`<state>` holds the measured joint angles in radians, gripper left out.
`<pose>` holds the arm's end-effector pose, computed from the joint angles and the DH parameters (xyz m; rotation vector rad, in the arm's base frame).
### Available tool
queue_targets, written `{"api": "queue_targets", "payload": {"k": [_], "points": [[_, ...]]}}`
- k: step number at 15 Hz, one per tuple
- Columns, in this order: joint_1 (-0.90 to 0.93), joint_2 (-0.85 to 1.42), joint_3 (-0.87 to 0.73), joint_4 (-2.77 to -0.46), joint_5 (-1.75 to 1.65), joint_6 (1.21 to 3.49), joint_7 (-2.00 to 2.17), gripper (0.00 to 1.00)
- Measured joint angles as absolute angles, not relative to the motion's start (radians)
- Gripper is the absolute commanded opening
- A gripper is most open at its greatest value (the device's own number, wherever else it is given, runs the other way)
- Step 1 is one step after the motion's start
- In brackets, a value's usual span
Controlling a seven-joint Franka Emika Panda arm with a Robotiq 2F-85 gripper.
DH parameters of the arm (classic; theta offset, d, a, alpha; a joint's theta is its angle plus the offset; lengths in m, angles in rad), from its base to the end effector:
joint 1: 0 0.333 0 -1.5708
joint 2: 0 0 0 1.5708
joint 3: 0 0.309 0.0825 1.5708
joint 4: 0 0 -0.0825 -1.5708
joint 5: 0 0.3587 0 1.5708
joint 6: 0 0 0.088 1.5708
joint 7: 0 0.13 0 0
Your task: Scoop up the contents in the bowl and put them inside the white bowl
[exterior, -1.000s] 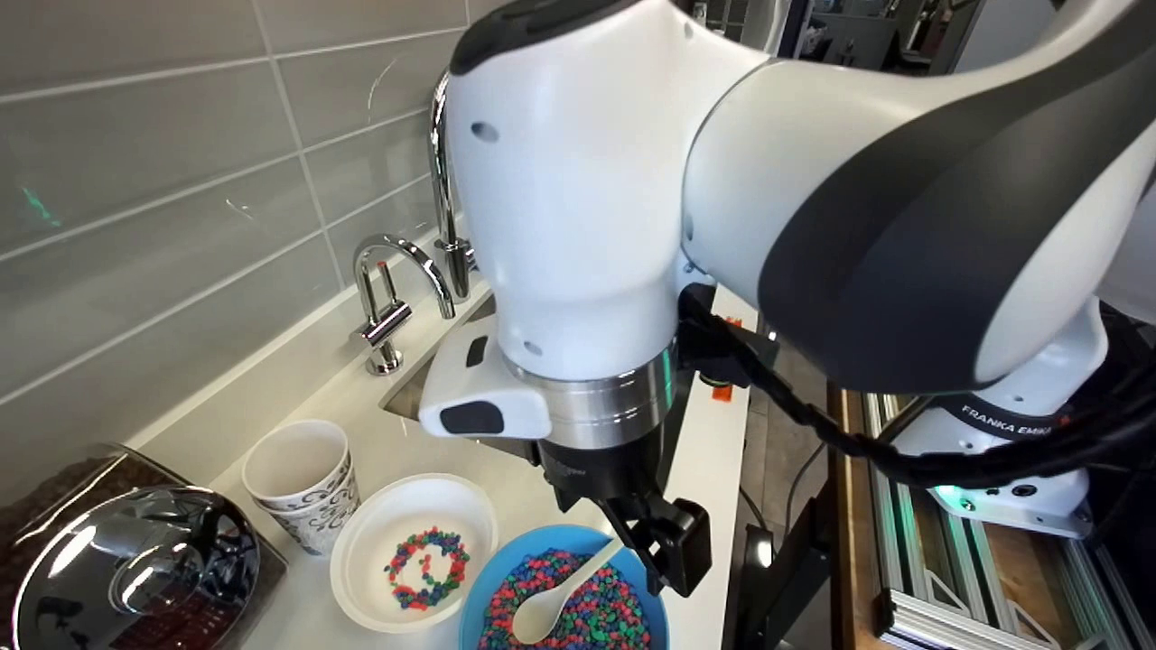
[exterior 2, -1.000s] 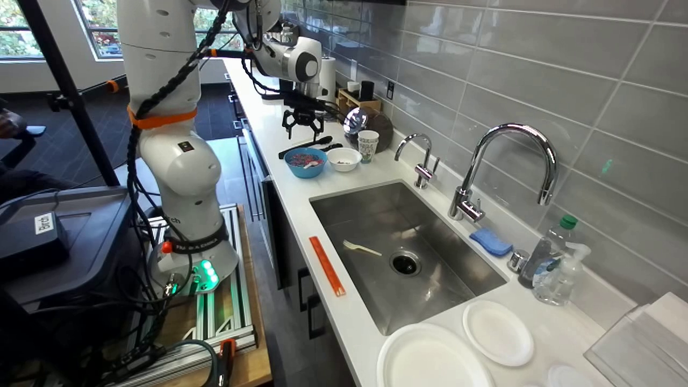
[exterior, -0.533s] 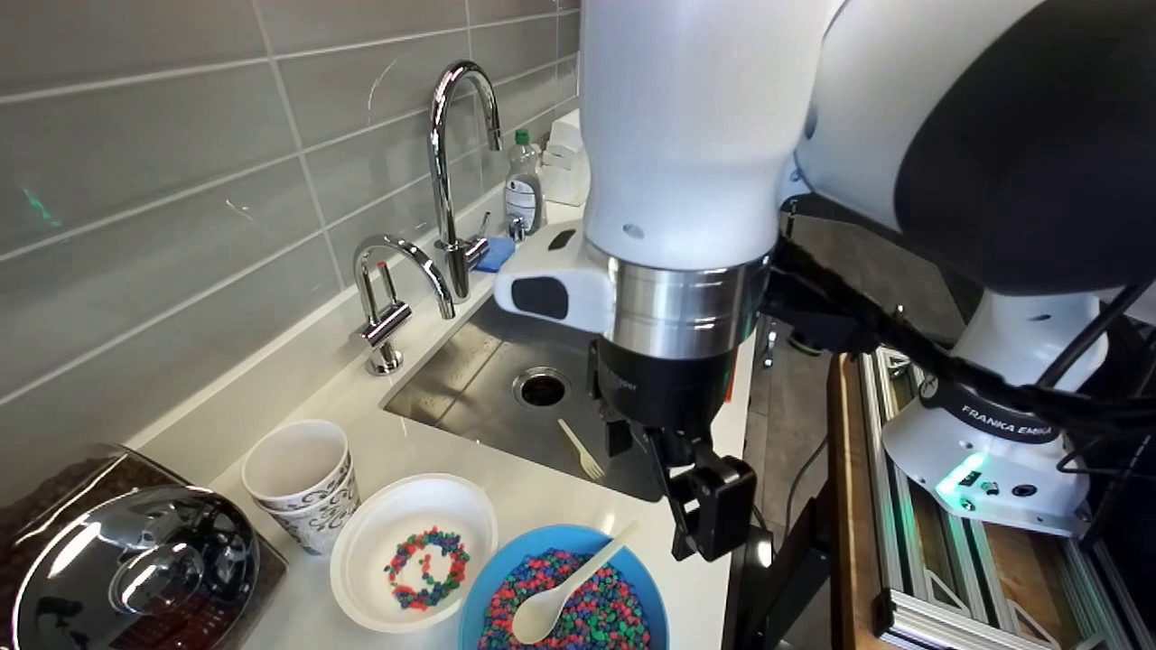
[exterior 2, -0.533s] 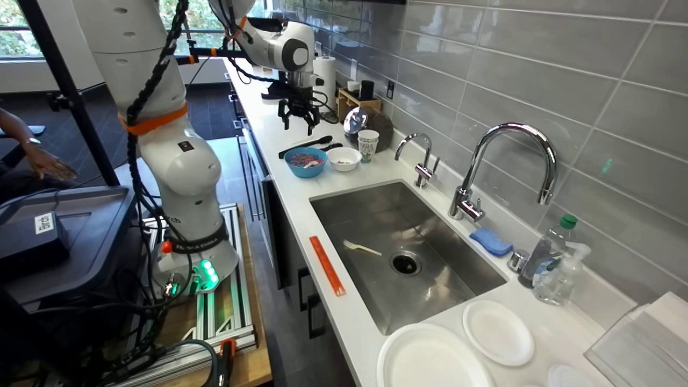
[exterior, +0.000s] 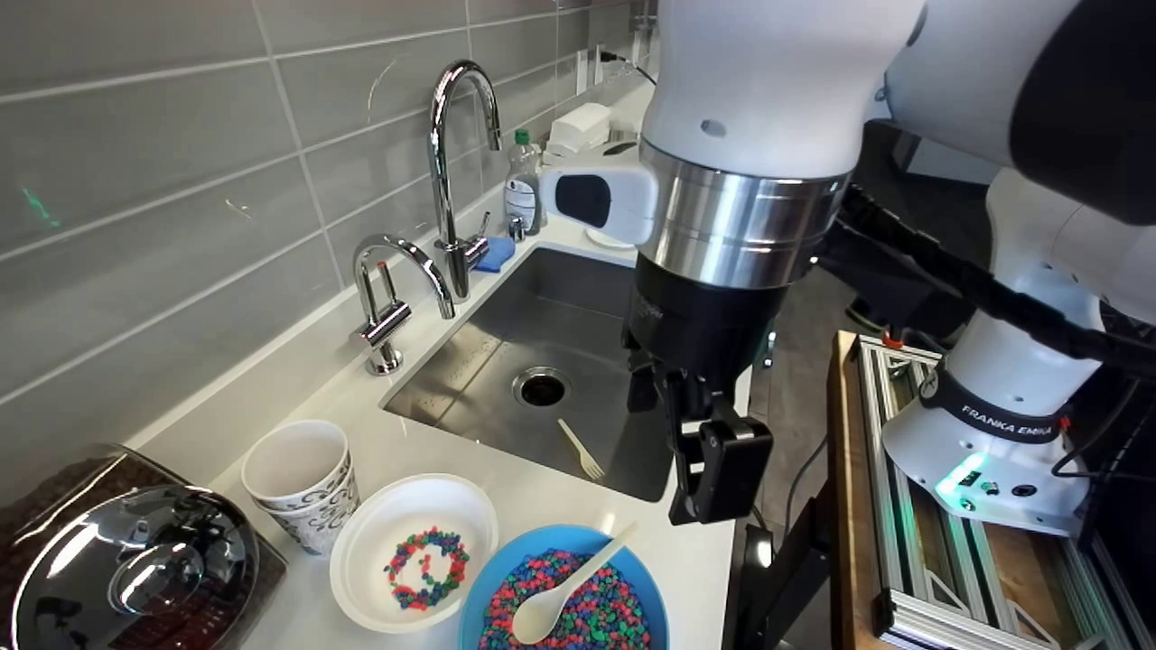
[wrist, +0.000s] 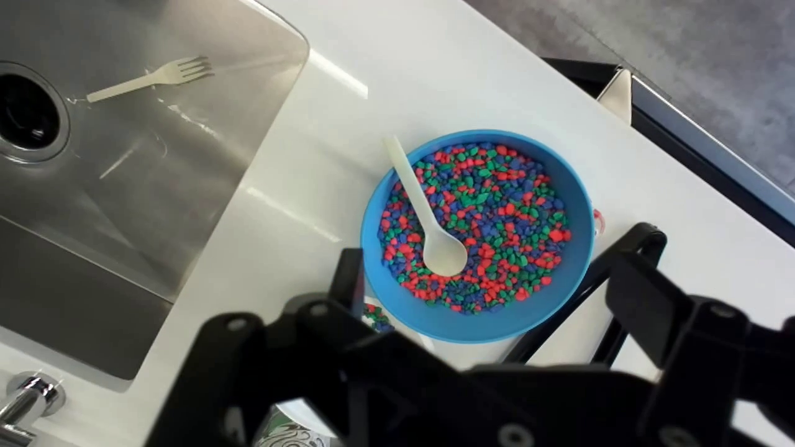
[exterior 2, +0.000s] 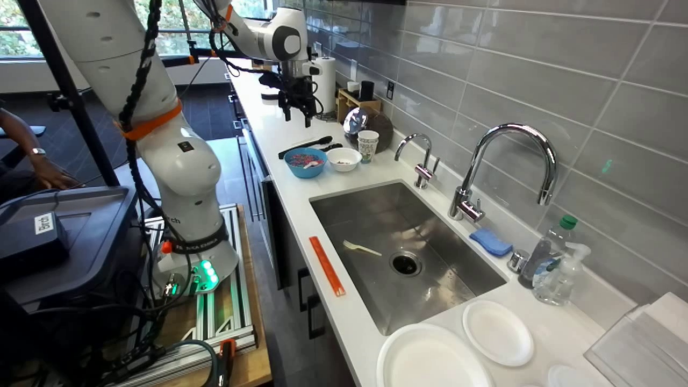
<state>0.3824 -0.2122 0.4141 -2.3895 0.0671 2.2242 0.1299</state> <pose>0.3136 0.3260 0.3818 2.9781 0.9533 0.0650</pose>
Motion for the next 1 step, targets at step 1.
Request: {"api": "queue_targets", "payload": {"k": [1], "points": [[0.382, -0.209, 0.413, -2.389, 0.067, 2.224, 0.13, 1.0]]}}
